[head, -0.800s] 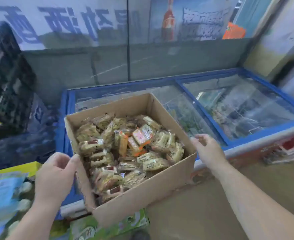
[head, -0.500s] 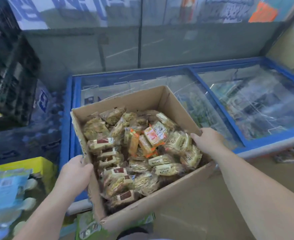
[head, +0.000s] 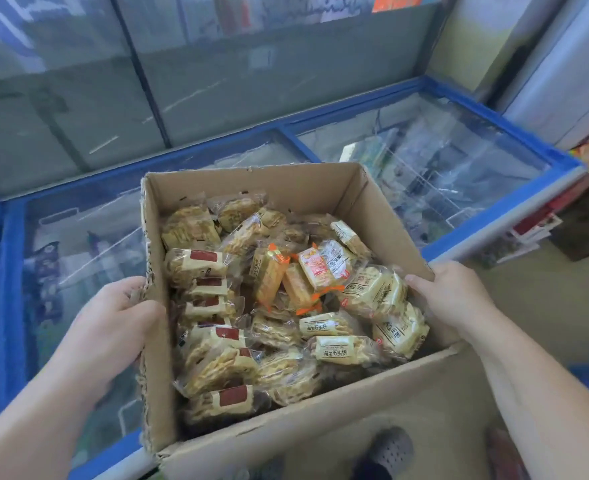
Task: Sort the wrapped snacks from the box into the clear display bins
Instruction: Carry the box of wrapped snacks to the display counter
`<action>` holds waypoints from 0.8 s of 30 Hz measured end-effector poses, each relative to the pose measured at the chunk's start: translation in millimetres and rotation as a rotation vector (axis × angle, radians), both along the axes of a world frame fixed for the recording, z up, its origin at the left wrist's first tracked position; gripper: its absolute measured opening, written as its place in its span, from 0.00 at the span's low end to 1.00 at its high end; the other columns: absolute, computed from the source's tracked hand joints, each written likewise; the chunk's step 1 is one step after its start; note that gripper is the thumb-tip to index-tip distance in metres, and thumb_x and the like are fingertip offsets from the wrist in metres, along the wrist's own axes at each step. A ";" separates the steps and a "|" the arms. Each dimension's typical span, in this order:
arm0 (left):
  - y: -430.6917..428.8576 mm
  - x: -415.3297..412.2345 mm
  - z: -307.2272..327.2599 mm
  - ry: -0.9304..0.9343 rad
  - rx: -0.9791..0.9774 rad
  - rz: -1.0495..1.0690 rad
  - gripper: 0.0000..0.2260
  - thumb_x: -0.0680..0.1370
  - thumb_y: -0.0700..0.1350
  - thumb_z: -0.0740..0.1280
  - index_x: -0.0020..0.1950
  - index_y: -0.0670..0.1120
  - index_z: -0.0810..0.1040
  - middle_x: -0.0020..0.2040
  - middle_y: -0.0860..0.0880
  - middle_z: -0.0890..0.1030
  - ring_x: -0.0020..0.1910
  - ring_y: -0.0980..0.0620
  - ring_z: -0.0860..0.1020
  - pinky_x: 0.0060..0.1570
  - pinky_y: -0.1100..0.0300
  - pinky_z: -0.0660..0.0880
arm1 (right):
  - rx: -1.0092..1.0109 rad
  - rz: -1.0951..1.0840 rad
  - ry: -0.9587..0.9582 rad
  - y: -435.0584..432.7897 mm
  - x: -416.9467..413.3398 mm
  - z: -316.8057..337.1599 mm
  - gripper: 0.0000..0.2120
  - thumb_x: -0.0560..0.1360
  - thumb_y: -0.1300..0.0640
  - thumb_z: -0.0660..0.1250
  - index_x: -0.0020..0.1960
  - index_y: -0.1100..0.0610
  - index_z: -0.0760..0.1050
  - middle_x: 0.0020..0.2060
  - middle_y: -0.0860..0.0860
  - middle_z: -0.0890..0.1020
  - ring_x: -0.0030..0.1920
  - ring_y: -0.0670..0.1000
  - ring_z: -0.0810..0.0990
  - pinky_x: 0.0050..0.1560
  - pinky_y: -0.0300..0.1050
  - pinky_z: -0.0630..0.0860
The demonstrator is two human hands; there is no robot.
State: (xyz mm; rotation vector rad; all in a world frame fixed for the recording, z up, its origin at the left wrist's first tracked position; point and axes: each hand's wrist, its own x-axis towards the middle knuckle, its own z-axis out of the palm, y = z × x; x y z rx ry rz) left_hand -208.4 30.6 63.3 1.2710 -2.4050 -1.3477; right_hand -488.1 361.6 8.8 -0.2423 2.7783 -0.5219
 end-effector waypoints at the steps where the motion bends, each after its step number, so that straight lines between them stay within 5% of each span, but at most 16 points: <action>1: 16.6 -24.5 3.5 0.017 0.003 -0.038 0.14 0.76 0.39 0.65 0.46 0.58 0.83 0.34 0.53 0.86 0.27 0.56 0.82 0.29 0.56 0.79 | -0.020 -0.035 0.012 26.6 -10.7 1.2 0.19 0.78 0.45 0.67 0.37 0.58 0.77 0.32 0.54 0.82 0.39 0.57 0.80 0.42 0.50 0.78; 5: 95.9 -124.9 9.6 0.033 0.008 -0.155 0.14 0.73 0.44 0.67 0.47 0.64 0.83 0.36 0.53 0.86 0.27 0.53 0.82 0.33 0.53 0.79 | -0.081 -0.201 0.059 140.6 -55.1 2.4 0.20 0.78 0.46 0.68 0.33 0.58 0.76 0.30 0.53 0.81 0.36 0.57 0.79 0.38 0.49 0.76; 8: 168.0 -198.6 8.5 0.031 0.063 -0.244 0.13 0.69 0.48 0.66 0.50 0.59 0.83 0.40 0.45 0.87 0.37 0.34 0.84 0.35 0.45 0.82 | -0.081 -0.316 0.080 229.9 -87.7 5.0 0.21 0.78 0.47 0.69 0.31 0.58 0.74 0.27 0.52 0.79 0.32 0.54 0.76 0.30 0.45 0.68; 9: 193.5 -223.0 8.5 0.032 0.072 -0.276 0.13 0.69 0.48 0.66 0.50 0.59 0.83 0.40 0.44 0.87 0.35 0.33 0.83 0.33 0.49 0.80 | -0.069 -0.354 0.084 261.1 -96.7 6.0 0.22 0.78 0.47 0.69 0.30 0.58 0.72 0.26 0.52 0.77 0.31 0.53 0.75 0.29 0.44 0.64; 11: 244.9 -269.2 8.8 0.024 0.071 -0.343 0.12 0.73 0.44 0.66 0.49 0.60 0.83 0.39 0.44 0.87 0.28 0.39 0.81 0.29 0.59 0.75 | -0.056 -0.428 0.091 320.7 -112.4 7.4 0.23 0.78 0.48 0.69 0.29 0.58 0.70 0.26 0.54 0.77 0.32 0.57 0.76 0.30 0.46 0.66; 15: 338.5 -356.9 4.7 0.023 0.126 -0.476 0.12 0.73 0.43 0.67 0.49 0.60 0.84 0.43 0.36 0.85 0.33 0.33 0.80 0.34 0.44 0.79 | -0.028 -0.589 0.087 422.4 -141.1 7.9 0.22 0.78 0.47 0.69 0.32 0.59 0.71 0.31 0.57 0.78 0.39 0.62 0.78 0.40 0.52 0.75; 18: 395.8 -424.4 -2.8 0.013 0.169 -0.571 0.19 0.78 0.35 0.66 0.44 0.60 0.84 0.40 0.37 0.85 0.29 0.45 0.77 0.33 0.58 0.73 | -0.020 -0.688 0.078 486.5 -161.5 3.3 0.22 0.78 0.46 0.69 0.34 0.61 0.72 0.32 0.57 0.78 0.38 0.61 0.77 0.42 0.53 0.76; 21: 447.4 -493.5 -9.2 -0.014 0.202 -0.700 0.22 0.79 0.32 0.65 0.42 0.59 0.84 0.37 0.39 0.85 0.29 0.47 0.80 0.29 0.64 0.71 | -0.020 -0.788 0.074 543.9 -187.5 -4.7 0.21 0.78 0.46 0.69 0.35 0.62 0.74 0.32 0.56 0.79 0.36 0.59 0.77 0.41 0.52 0.76; 24: 498.4 -569.9 -17.5 -0.031 0.198 -0.814 0.20 0.79 0.33 0.64 0.43 0.57 0.84 0.41 0.34 0.83 0.35 0.43 0.77 0.36 0.55 0.71 | 0.008 -0.868 0.066 593.5 -223.8 -12.3 0.22 0.78 0.46 0.69 0.34 0.61 0.72 0.30 0.55 0.78 0.34 0.57 0.75 0.34 0.49 0.68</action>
